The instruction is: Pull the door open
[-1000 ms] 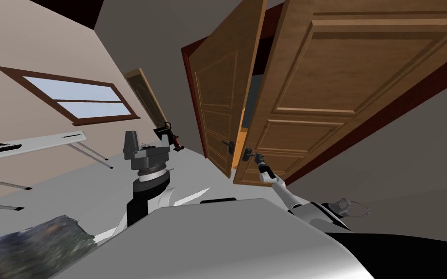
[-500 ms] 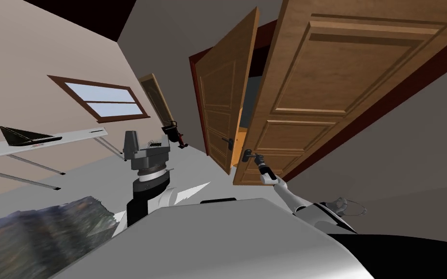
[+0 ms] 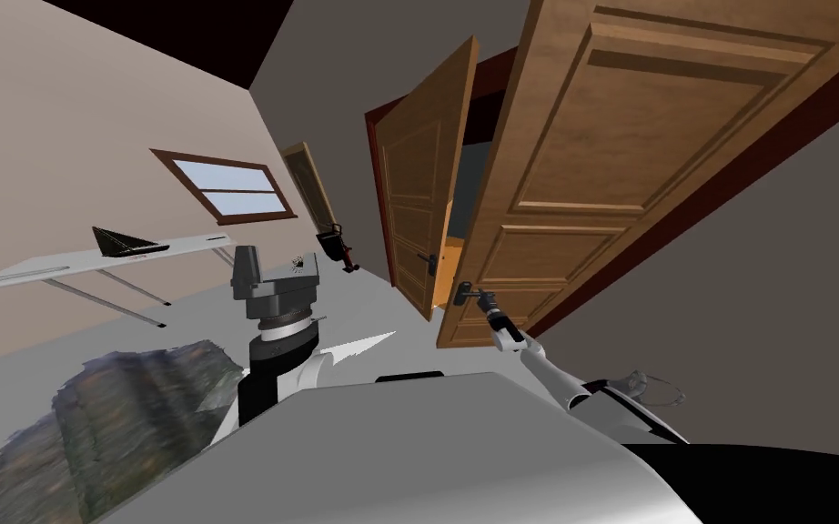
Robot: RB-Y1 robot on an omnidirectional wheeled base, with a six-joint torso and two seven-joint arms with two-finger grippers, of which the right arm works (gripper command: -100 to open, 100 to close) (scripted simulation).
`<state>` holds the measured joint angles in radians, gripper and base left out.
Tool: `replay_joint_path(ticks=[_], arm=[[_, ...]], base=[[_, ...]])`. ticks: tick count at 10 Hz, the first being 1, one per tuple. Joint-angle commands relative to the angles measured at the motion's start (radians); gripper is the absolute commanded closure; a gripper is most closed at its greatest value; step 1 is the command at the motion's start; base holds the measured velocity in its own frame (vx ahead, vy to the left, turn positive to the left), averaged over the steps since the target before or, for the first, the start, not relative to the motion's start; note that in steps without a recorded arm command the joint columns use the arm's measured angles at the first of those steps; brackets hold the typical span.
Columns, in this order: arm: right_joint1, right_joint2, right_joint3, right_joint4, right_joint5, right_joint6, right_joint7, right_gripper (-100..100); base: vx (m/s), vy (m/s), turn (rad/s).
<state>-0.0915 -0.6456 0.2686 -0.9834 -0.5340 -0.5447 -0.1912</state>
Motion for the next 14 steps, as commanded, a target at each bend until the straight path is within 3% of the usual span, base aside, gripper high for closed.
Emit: replay_joint_path(ticks=[1,2,3,4,5,6,7,11,14], arm=[[0.005,-0.007,0.028,-0.010,-0.001,-0.013,-0.013,100],[0.017,-0.024,0.050,-0.025,-0.006,-0.025,-0.026,100],[0.017,-0.024,0.050,-0.025,-0.006,-0.025,-0.026,100],[0.028,-0.039,0.069,-0.039,-0.010,-0.035,-0.037,100],[0.028,-0.039,0.048,-0.038,-0.011,-0.021,-0.027,100],[0.054,-0.069,0.078,-0.057,-0.021,-0.050,-0.041,100],[0.068,-0.087,0.095,-0.067,-0.026,-0.070,-0.051,100],[0.107,-0.137,0.143,-0.097,-0.041,-0.124,-0.076,100],[0.146,-0.187,0.192,-0.127,-0.056,-0.179,-0.101,100]], base=[[-0.164,-0.049,0.060],[-0.193,-0.090,0.094],[-0.150,-0.076,0.063],[-0.146,-0.061,0.091],[-0.073,-0.038,0.011],[-0.149,-0.051,0.130],[-0.216,-0.085,0.161],[-0.158,-0.087,0.098],[-0.160,-0.092,0.109]])
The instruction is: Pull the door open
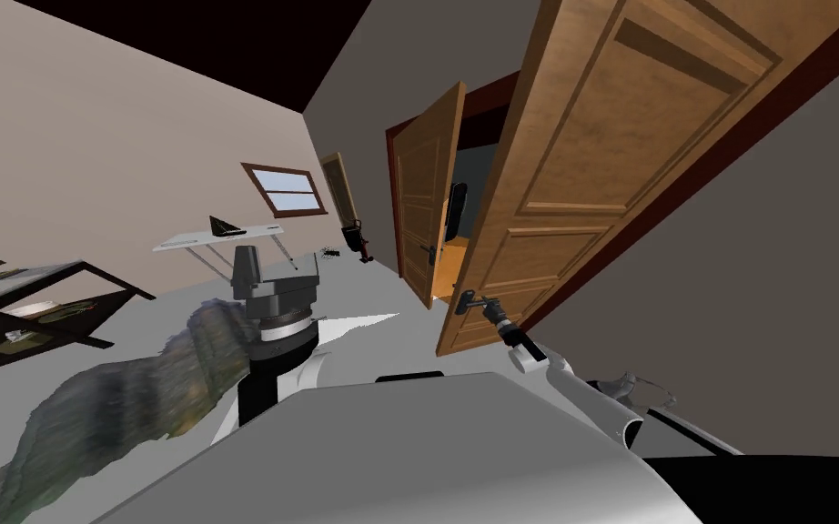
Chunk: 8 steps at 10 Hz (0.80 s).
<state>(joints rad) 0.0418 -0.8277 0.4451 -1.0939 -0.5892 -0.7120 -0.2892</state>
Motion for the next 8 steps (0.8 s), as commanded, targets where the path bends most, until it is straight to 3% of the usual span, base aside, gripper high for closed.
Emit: replay_joint_path(ticks=[1,2,8], arm=[[0.000,0.000,0.000,0.000,0.000,0.000,0.000,100],[0.016,-0.021,0.024,-0.002,-0.003,-0.034,-0.014,100],[0.058,-0.089,0.093,-0.007,-0.014,-0.139,-0.054,100]], base=[[-0.076,-0.049,0.016],[-0.177,-0.071,0.182],[-0.220,-0.110,0.159]])
